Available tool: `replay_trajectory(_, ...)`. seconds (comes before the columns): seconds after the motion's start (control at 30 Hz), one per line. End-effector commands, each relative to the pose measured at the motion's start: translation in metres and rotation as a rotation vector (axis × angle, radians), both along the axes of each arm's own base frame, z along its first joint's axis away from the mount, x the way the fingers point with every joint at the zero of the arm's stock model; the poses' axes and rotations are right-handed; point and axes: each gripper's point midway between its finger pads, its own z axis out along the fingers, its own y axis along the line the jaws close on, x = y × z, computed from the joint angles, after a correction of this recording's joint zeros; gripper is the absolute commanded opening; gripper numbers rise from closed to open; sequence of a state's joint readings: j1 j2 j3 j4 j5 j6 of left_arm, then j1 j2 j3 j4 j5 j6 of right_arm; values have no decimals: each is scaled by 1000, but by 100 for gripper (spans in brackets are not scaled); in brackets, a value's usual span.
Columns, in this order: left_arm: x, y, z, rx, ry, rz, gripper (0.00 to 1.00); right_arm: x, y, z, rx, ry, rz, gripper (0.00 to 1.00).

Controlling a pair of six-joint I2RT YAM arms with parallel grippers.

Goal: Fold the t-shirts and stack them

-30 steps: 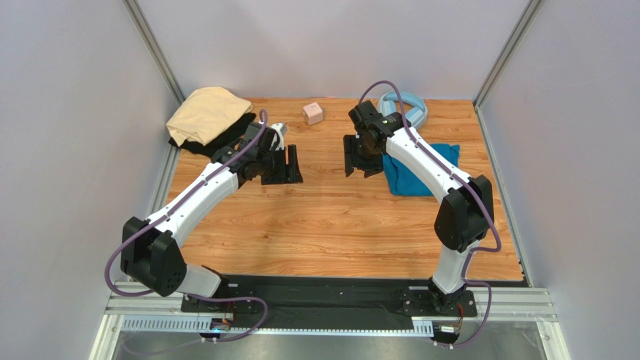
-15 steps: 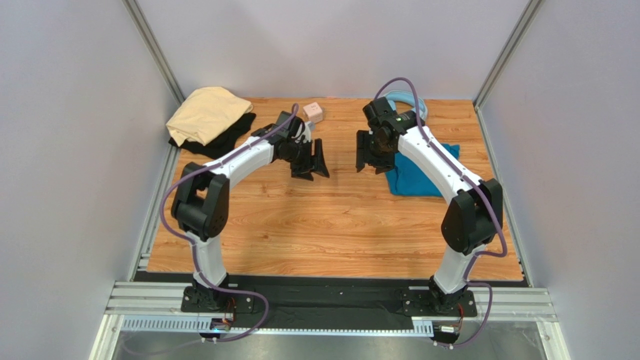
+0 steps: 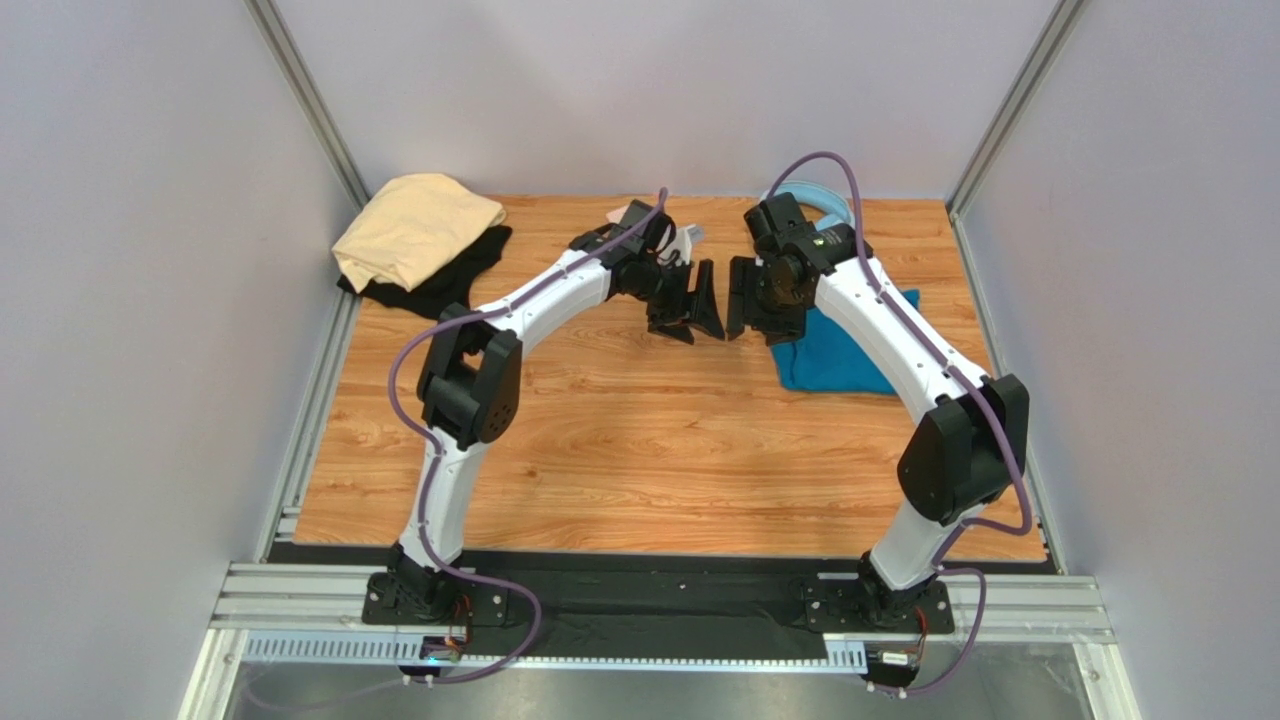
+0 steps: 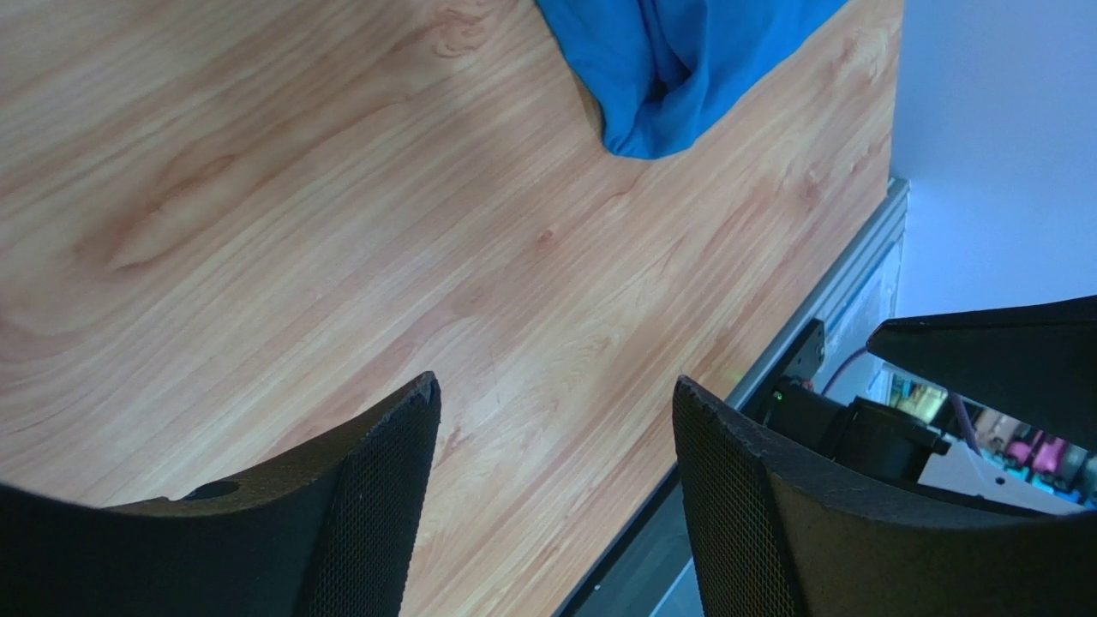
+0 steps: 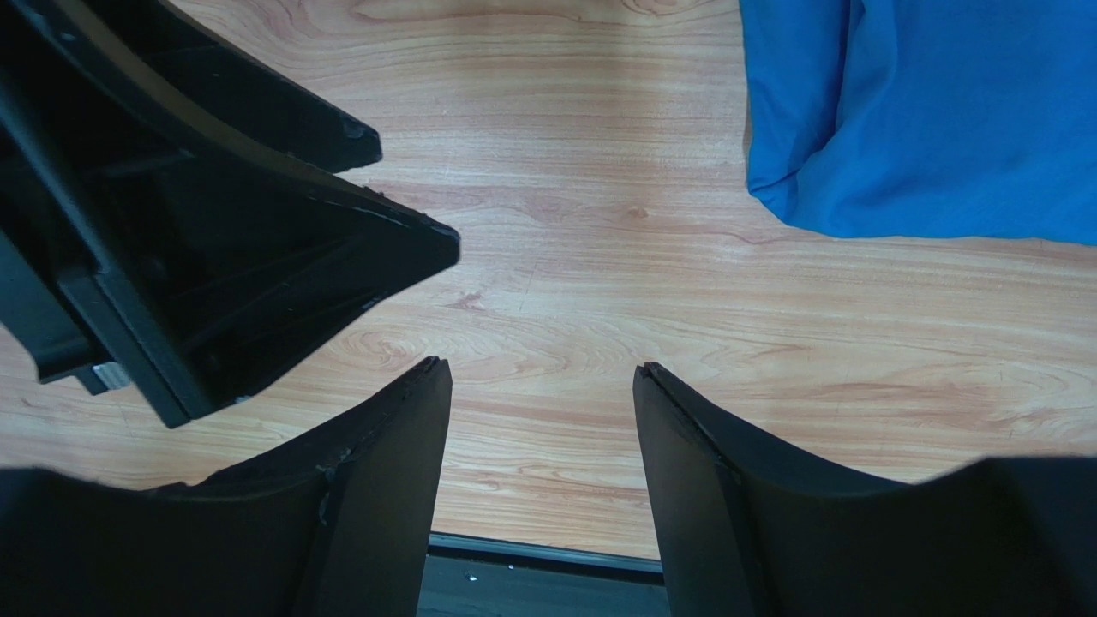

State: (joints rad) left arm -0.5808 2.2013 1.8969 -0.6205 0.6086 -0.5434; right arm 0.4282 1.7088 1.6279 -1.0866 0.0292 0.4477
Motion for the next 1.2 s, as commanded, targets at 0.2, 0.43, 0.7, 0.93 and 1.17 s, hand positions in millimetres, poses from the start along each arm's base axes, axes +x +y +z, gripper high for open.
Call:
replay_trajectory(0.2,-10,-19,0,-48,42,-47,74,-2,-8,12,5,-40,-19,60)
replay_trajectory(0.43,-18,-29,1,-61,42,-73,75,-6,-8,9,8,-27,-17,60)
replay_trajectory(0.7,-22,-32,3,-68,48,-81,75,-9,-8,7,16,-20,-13,60)
replay_trajectory(0.93,-24,-35,1,-70,51,-83,75,-11,-7,6,20,-17,-13,60)
replay_trajectory(1.17,-23,-37,-2,-74,61,-80,75,-14,-10,6,14,-18,-15,60)
